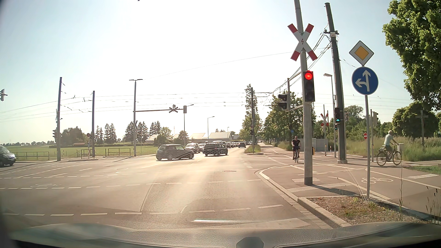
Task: Follow the waypoints while adhering to traffic rules and regulations
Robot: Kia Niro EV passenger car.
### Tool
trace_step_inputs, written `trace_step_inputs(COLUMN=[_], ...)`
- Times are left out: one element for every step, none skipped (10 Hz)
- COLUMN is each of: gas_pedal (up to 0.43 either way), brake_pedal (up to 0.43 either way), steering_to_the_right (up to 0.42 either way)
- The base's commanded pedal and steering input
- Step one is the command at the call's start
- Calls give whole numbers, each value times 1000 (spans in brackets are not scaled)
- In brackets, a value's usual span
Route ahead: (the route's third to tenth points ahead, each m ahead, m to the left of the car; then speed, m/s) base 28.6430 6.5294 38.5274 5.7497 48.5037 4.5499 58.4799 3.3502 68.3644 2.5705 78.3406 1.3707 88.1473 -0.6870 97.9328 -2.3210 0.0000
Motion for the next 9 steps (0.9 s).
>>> trace_step_inputs(gas_pedal=[0, 0, 0, 0, 0, 0, 0, 0, 0], brake_pedal=[317, 317, 317, 317, 317, 317, 317, 317, 317], steering_to_the_right=[-20, -21, -20, -20, -20, -21, -20, -21, -21])
